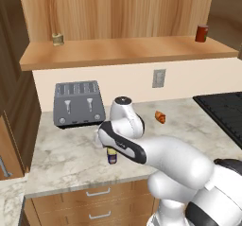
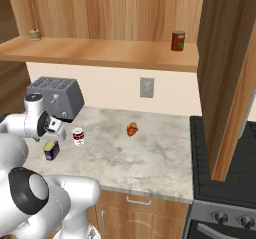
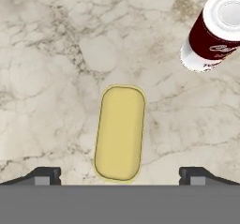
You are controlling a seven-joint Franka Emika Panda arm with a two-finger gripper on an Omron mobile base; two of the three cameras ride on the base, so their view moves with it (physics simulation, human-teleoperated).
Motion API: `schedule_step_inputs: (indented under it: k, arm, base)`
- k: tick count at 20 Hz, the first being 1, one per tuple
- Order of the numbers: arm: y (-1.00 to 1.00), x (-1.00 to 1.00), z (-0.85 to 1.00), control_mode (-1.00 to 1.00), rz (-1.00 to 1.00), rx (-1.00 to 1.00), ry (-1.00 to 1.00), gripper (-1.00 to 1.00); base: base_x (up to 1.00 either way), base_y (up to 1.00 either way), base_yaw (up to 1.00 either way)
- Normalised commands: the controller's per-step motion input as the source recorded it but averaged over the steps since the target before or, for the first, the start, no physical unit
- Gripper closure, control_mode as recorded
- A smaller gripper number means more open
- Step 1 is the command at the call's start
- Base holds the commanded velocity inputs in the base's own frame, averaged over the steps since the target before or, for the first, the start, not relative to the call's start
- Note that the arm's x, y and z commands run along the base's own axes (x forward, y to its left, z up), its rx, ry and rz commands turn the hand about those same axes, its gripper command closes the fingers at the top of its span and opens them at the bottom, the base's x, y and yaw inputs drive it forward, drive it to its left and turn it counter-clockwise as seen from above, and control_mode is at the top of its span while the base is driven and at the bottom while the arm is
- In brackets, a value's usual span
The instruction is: Pick the cans from the counter and place them in their designated side in the cabinet.
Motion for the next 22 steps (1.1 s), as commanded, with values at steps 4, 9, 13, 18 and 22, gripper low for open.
schedule_step_inputs:
  k: [4,9,13,18,22]
  arm:
    - [0.03,0.11,-0.18,-1.0,0.0,0.0,0.02,-1.0]
    - [0.03,0.1,-0.17,-1.0,0.0,0.0,0.01,-1.0]
    - [0.03,0.09,-0.17,-1.0,0.0,0.0,0.01,-1.0]
    - [0.04,0.07,-0.17,-1.0,0.0,0.0,0.0,-1.0]
    - [0.07,0.07,-0.16,-1.0,0.0,0.0,0.0,-1.0]
  base:
    - [0.0,0.0,0.0]
    - [0.0,0.0,0.0]
    - [0.0,0.0,0.0]
    - [0.0,0.0,0.0]
    - [0.0,0.0,0.0]
